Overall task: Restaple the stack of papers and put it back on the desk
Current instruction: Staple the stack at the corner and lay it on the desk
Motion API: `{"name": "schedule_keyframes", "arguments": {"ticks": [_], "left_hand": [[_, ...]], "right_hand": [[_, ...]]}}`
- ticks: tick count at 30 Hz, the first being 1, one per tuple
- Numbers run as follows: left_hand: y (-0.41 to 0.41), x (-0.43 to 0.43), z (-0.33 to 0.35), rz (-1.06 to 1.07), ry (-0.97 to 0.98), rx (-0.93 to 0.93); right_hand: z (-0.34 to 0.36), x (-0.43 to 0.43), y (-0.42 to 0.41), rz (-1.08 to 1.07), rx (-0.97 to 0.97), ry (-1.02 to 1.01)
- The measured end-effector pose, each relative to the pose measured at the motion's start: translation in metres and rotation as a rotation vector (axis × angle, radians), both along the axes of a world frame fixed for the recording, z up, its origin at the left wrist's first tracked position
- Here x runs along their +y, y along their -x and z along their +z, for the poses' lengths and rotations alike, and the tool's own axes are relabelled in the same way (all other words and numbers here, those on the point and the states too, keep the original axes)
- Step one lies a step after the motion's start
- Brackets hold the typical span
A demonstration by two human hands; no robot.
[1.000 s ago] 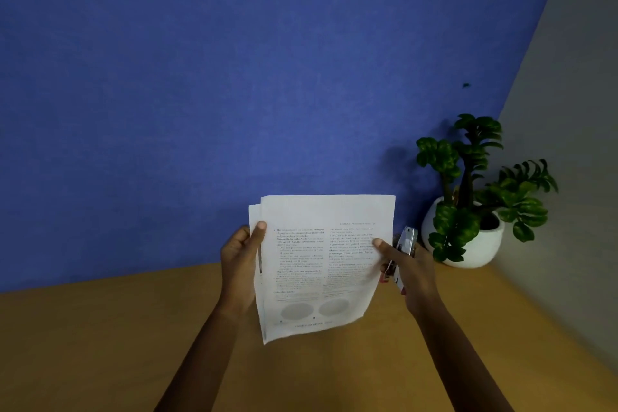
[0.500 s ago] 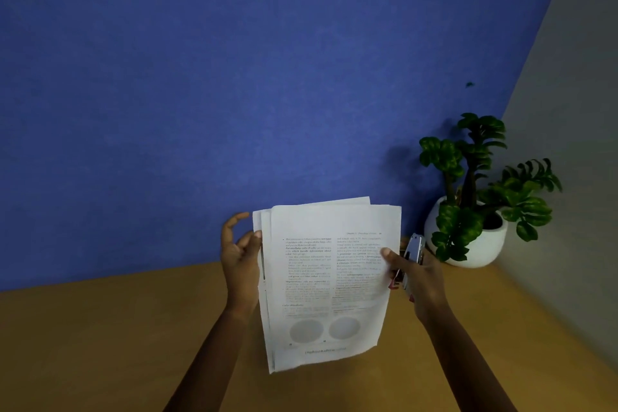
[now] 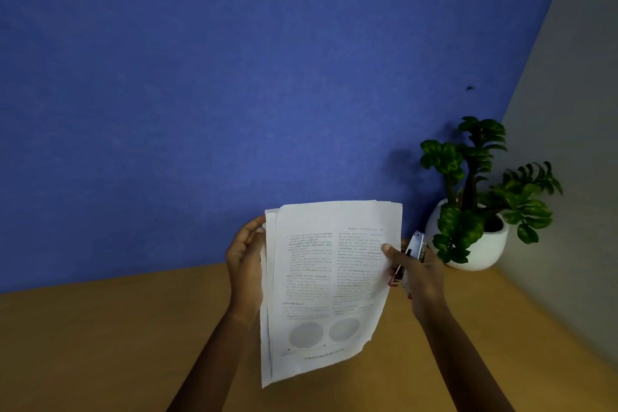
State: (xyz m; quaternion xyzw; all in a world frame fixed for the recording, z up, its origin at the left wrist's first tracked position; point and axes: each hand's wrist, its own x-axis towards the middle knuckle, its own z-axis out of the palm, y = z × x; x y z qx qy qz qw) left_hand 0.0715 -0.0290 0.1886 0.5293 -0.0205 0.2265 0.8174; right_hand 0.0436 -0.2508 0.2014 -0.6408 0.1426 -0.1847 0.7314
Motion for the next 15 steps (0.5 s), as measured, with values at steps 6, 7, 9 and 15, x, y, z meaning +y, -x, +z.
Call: {"name": "schedule_keyframes", "arguments": {"ticks": [6,7,9,15], "left_hand": [[0.0011,-0.0018,-0.0051,0.002,0.029,-0.044],[0.0012,-0.0022,-0.005,0.011,0.024,-0.057],[0.0015,-0.004,-0.0059,0.043,0.004,-0.056],[-0.0014,-0.0037,-0.0105,0.142,0.053,0.01]], "right_hand": [[-0.002,0.0038,0.0011,-0.007,0.003,-0.019],[-0.0025,0.0045,0.0012,-0.014,0.002,-0.019],[-0.0035,0.006,0.0009,-0.024,0.005,-0.019],[-0.0098,0.0065,-0.0006,0.048,0.081,0.053]]}}
